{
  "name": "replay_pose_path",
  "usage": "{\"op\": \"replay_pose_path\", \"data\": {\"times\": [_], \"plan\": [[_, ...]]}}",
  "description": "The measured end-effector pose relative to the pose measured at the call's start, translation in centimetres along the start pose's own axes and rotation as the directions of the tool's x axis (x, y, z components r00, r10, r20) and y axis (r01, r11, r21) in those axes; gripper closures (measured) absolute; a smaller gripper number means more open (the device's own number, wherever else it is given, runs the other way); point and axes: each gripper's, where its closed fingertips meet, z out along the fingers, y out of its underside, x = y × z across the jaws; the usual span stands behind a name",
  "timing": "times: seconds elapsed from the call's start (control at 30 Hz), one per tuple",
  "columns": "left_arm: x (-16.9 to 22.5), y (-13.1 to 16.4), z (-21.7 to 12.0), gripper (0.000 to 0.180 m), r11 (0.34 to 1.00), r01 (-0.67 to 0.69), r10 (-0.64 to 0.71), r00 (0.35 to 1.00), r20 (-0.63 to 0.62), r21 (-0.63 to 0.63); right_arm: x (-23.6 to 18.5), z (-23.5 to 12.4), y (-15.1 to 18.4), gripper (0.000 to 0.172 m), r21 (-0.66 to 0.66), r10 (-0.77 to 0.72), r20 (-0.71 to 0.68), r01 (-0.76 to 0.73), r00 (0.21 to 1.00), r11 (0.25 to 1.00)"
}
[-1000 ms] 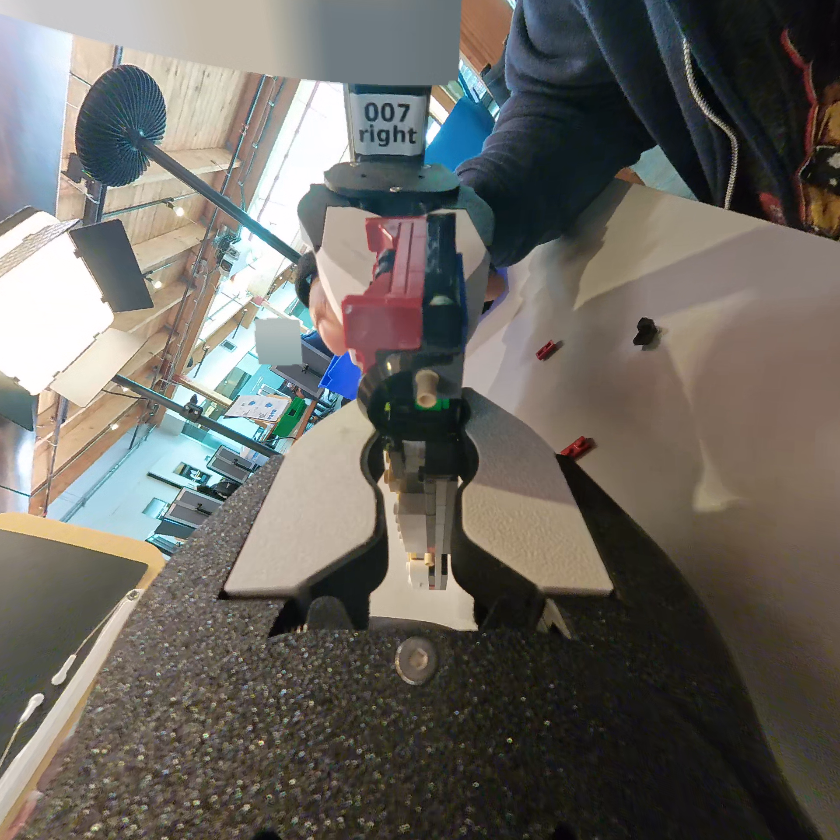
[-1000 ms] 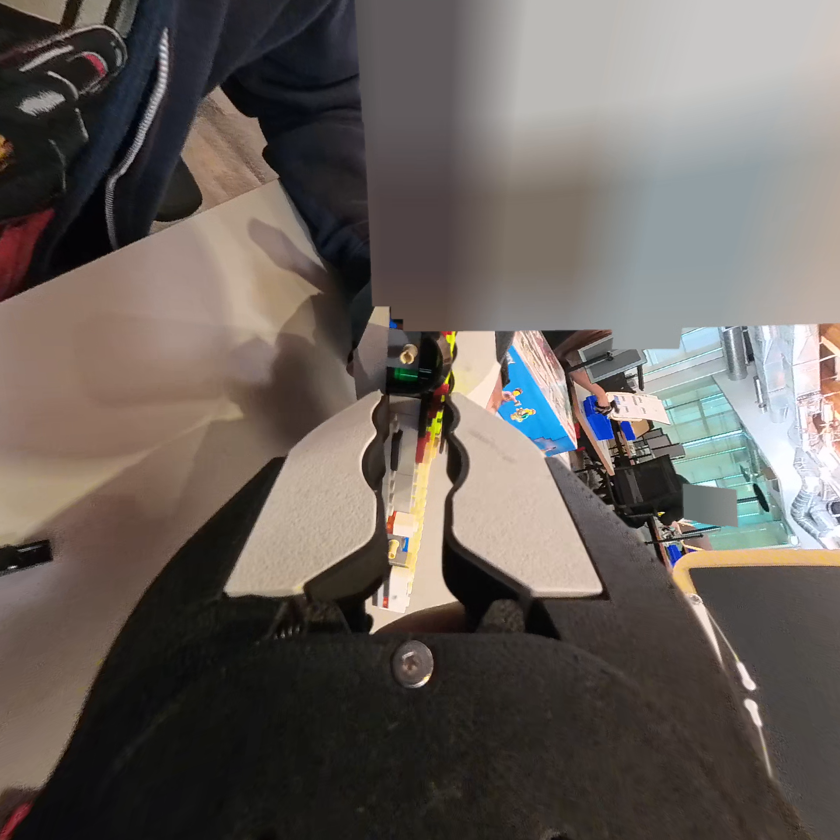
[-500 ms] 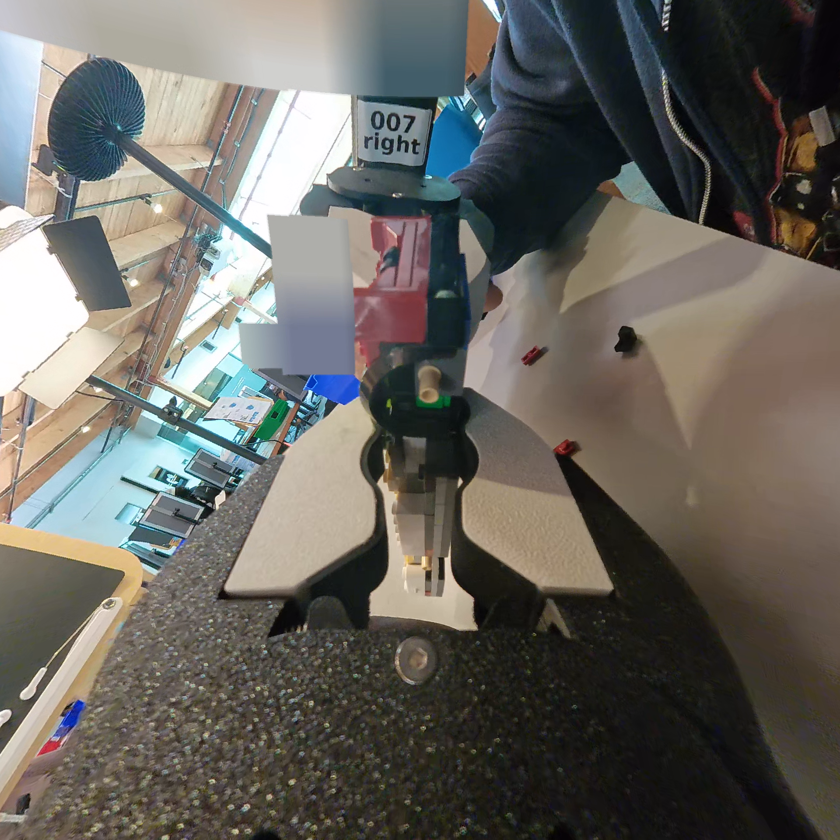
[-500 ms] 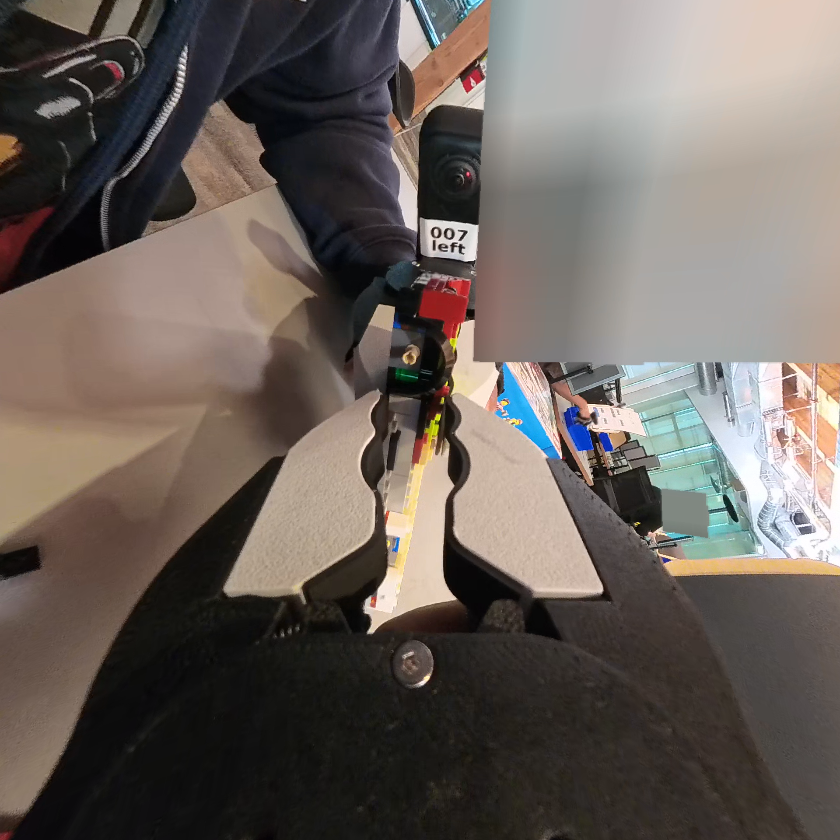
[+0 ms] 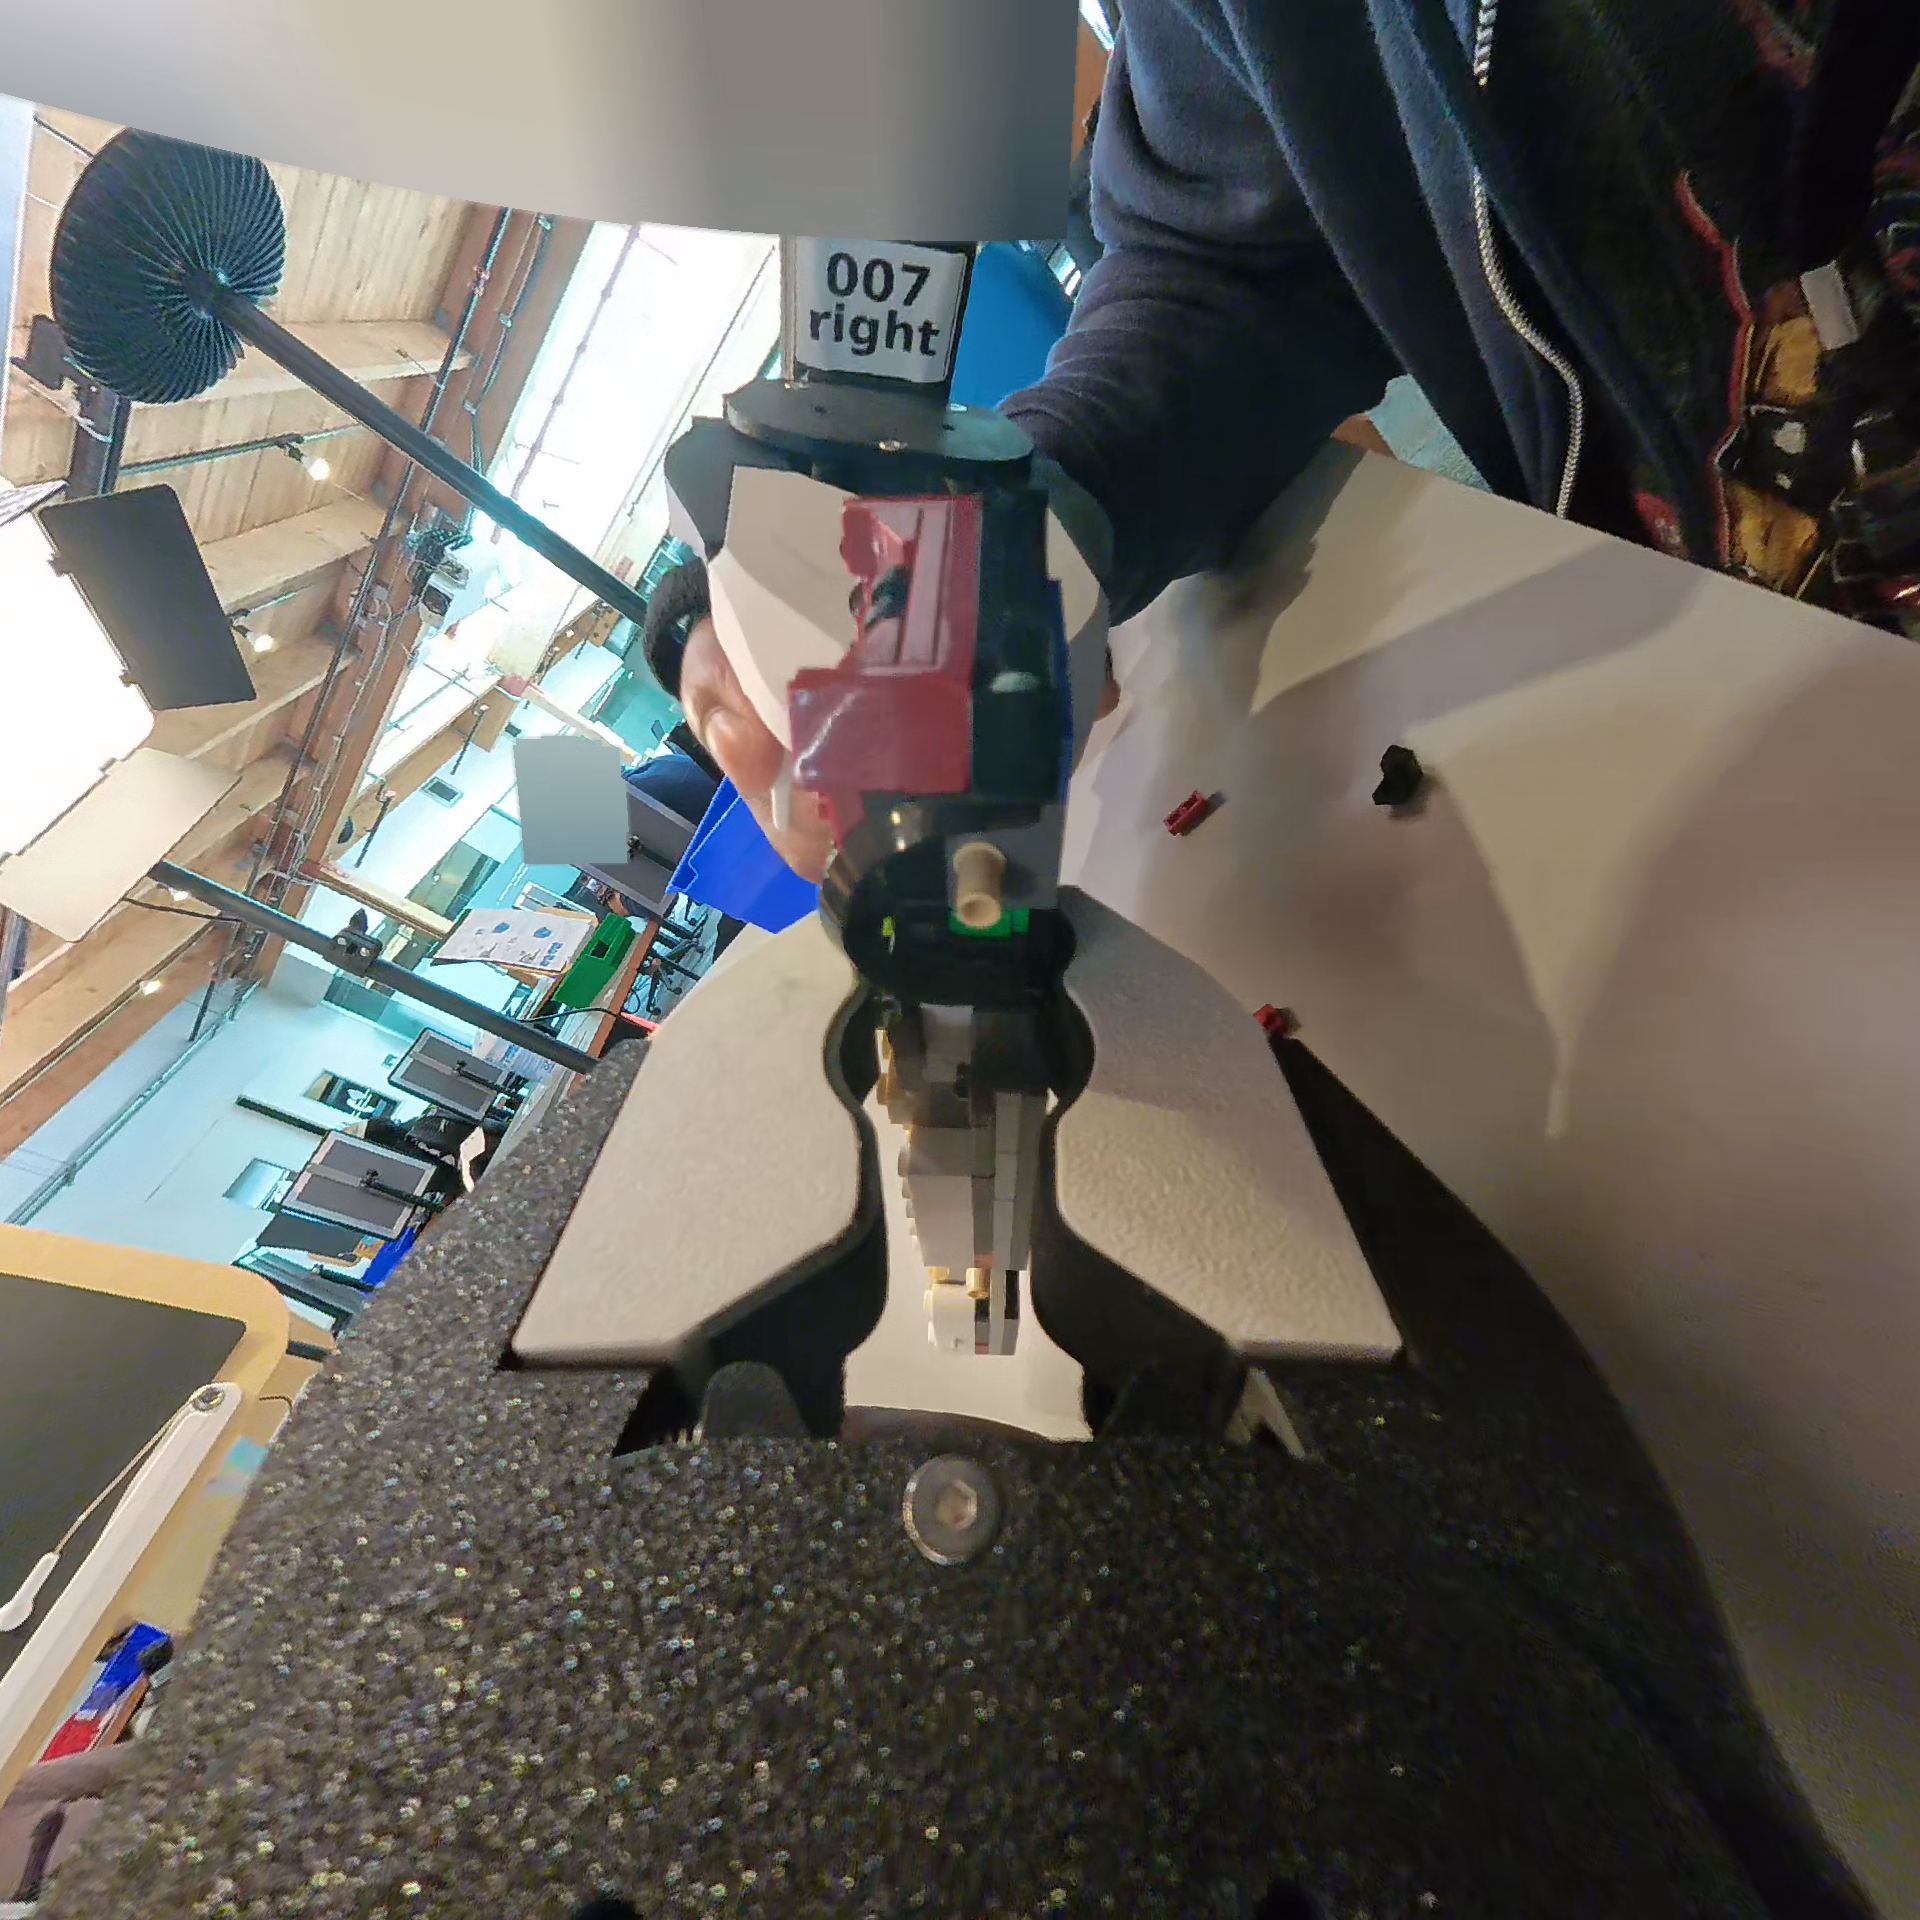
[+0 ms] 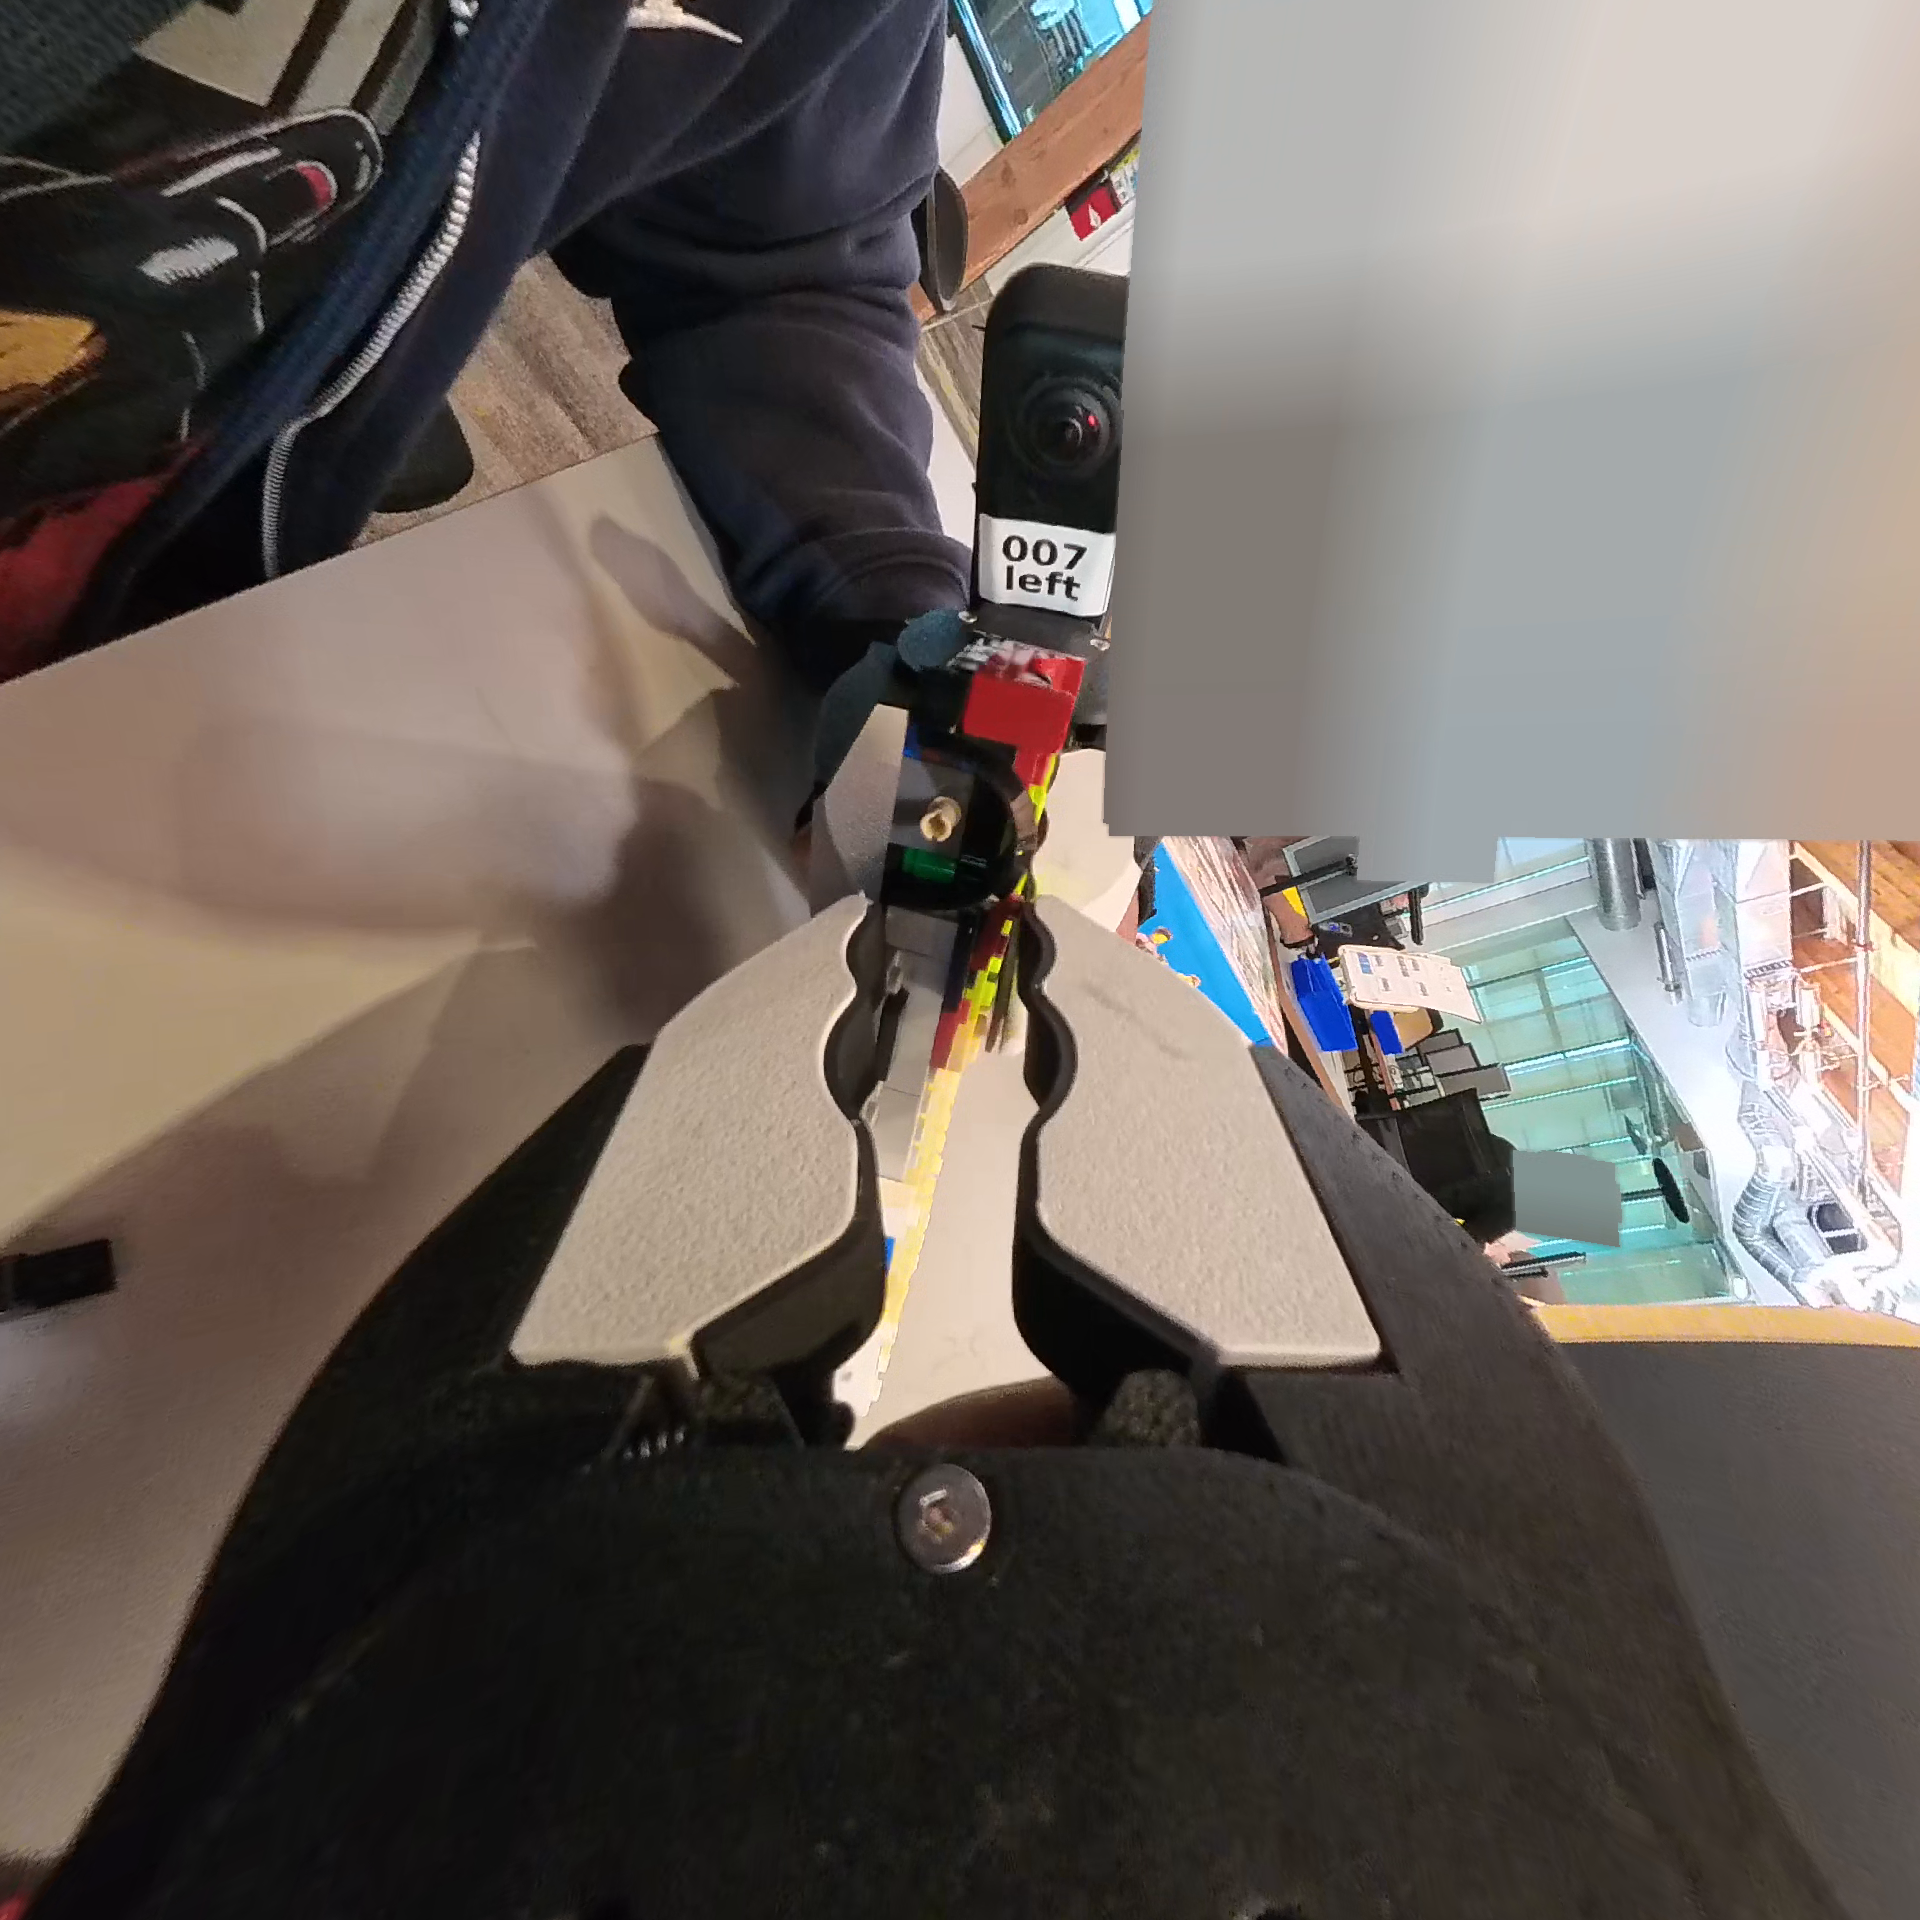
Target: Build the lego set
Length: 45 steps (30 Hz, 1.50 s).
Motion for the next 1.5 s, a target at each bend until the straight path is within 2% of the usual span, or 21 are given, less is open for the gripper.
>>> {"op": "replay_pose_path", "data": {"times": [0.6,0.97,1.0,1.07,1.17,1.23,1.33,1.4,1.5], "plan": [[0.1,0.0,0.2,0.152,0.998,-0.053,0.053,0.998,0.015,-0.027,-0.4,0.0,-0.1,0.15,0.013,0.043,0.038,-0.043,0.998,0.999],[-0.2,0.5,0.0,0.152,0.994,-0.099,0.101,0.994,0.039,-0.054,-0.4,0.0,0.6,0.15,-0.036,0.013,0.007,-0.013,1.0,0.999],[-0.3,0.6,0.0,0.152,0.991,-0.118,0.121,0.992,0.046,-0.061,-0.5,0.0,0.8,0.148,-0.049,0.026,0.012,-0.025,1.0,0.998],[-0.3,0.8,-0.1,0.152,0.987,-0.141,0.145,0.988,0.05,-0.077,-0.6,-0.5,1.2,0.13,-0.072,0.056,0.017,-0.055,0.998,0.996],[-0.3,1.2,-0.3,0.153,0.981,-0.166,0.172,0.983,0.055,-0.105,-0.4,-2.0,1.5,0.124,-0.089,0.14,0.014,-0.139,0.99,0.986],[-0.5,1.6,-0.5,0.152,0.978,-0.17,0.178,0.982,0.058,-0.119,-1.0,-3.4,1.9,0.125,-0.117,0.233,0.031,-0.228,0.972,0.967],[-0.5,2.3,-0.7,0.153,0.971,-0.191,0.199,0.979,0.045,-0.147,-3.2,-5.8,4.0,0.133,-0.26,0.361,0.025,-0.342,0.932,0.903],[-0.2,2.7,-0.8,0.153,0.967,-0.202,0.209,0.978,0.029,-0.156,-5.1,-7.4,6.3,0.139,-0.393,0.425,-0.012,-0.395,0.905,0.831],[0.2,3.3,-0.7,0.152,0.957,-0.235,0.239,0.971,0.004,-0.169,-8.0,-9.1,8.3,0.139,-0.532,0.523,-0.033,-0.458,0.852,0.712]]}}
